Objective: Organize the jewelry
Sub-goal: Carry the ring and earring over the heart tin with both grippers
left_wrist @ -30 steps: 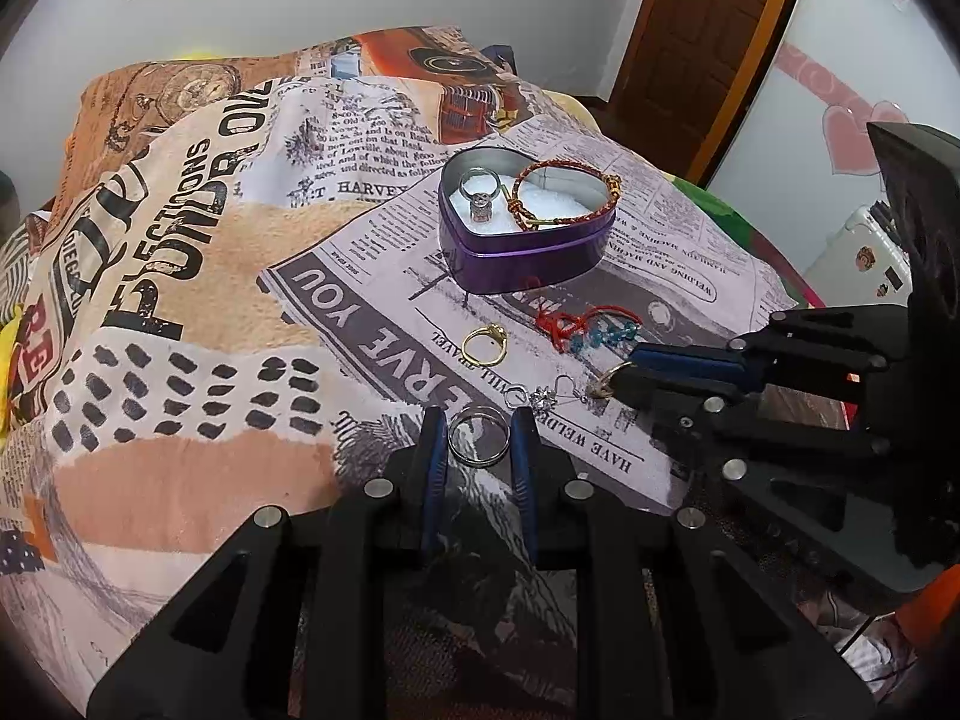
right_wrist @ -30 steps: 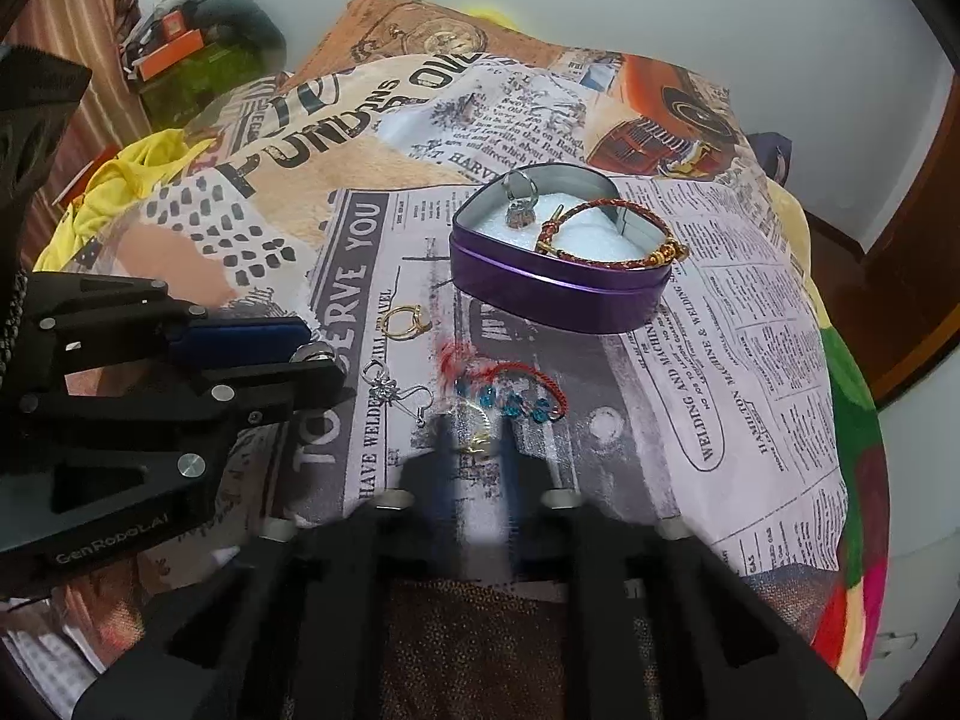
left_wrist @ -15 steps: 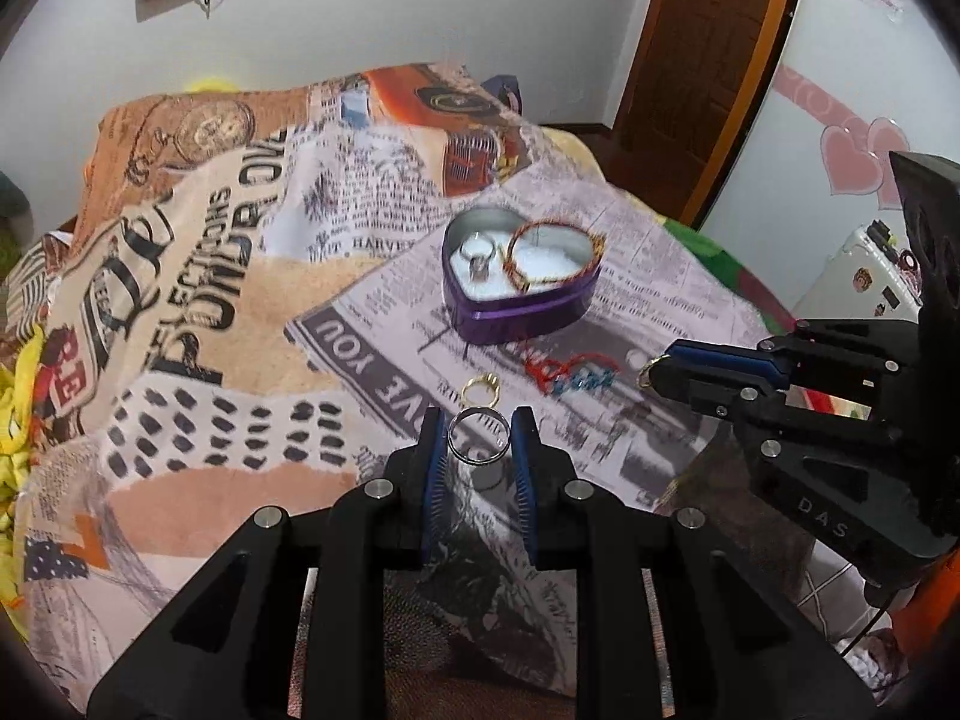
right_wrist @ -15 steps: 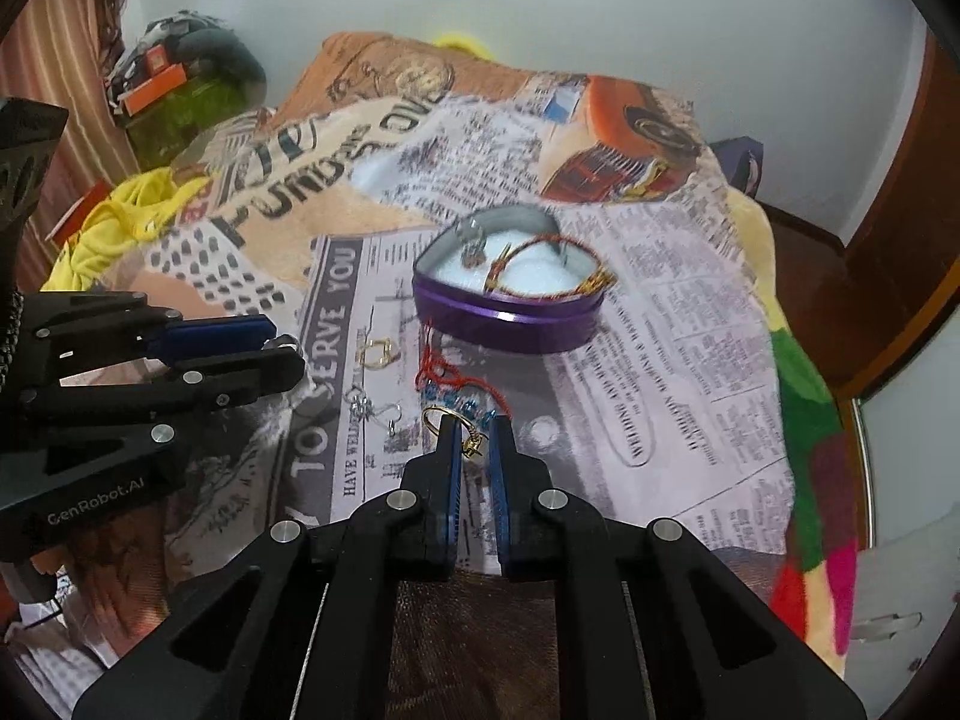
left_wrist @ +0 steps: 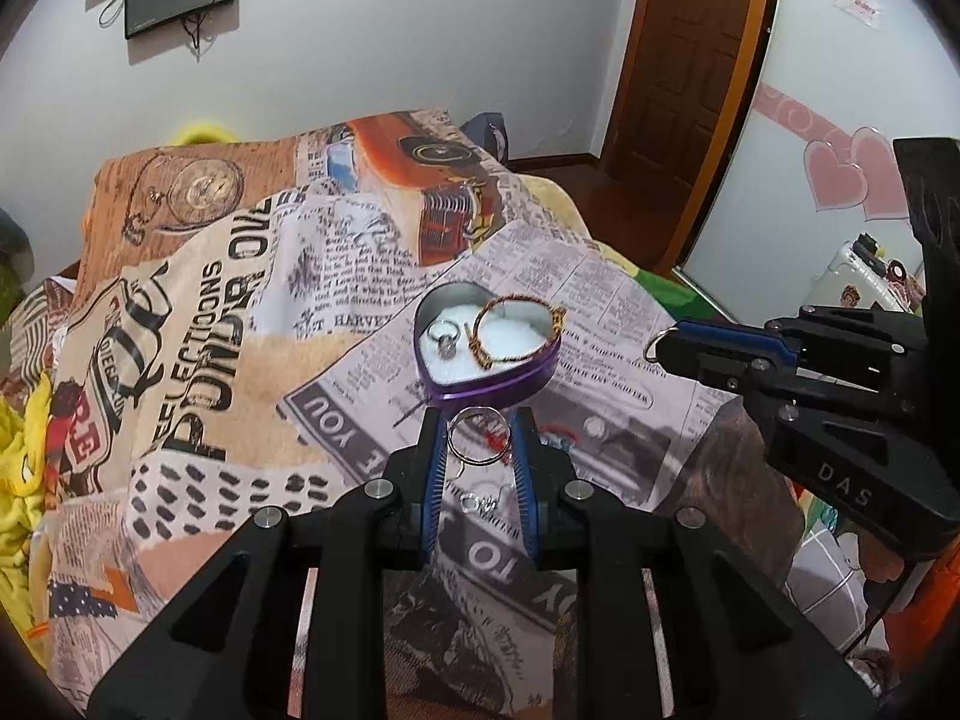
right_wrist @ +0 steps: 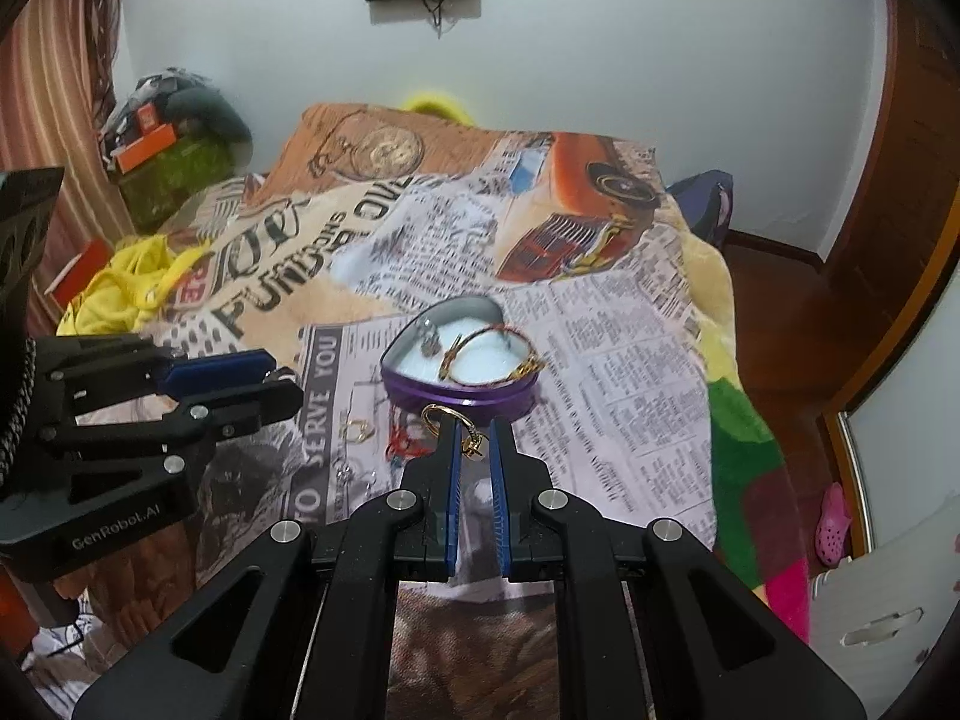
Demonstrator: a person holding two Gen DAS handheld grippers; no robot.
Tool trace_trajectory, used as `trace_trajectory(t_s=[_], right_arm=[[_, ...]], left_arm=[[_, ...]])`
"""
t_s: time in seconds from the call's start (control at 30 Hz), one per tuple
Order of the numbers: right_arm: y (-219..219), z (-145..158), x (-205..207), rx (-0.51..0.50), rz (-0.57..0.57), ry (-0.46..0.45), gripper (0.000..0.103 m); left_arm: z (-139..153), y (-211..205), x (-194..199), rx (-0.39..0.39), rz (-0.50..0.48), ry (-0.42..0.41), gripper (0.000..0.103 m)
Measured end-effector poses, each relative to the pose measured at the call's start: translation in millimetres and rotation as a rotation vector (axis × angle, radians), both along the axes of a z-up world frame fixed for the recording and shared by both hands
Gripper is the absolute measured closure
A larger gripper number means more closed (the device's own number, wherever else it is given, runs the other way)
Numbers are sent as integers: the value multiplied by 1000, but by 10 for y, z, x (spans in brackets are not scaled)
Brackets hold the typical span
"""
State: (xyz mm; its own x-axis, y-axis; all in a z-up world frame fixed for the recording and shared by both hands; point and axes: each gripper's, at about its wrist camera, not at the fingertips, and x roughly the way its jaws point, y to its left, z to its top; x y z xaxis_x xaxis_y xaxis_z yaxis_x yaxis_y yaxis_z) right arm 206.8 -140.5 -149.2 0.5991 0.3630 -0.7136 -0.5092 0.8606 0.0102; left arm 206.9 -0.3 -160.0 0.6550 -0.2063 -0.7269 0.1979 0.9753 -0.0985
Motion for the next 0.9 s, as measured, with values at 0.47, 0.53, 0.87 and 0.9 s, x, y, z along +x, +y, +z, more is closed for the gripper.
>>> trace_trajectory(t_s=[0.47,0.53,0.87,0.9], right_arm=[[-23,12,293,50,-22,-10,95],[0,-9,346,49,-18,-7,95],[126,-139,606,43,1,23,95],[137,-152,631,41,3,25,95]], left_arm=[[-45,-7,401,-22,6,-5,82],[-78,-8,458,-21,5,0,82],[-218,-12,676,-14,-4,17,82],[-226,-16,696,-14,-6,19,82]])
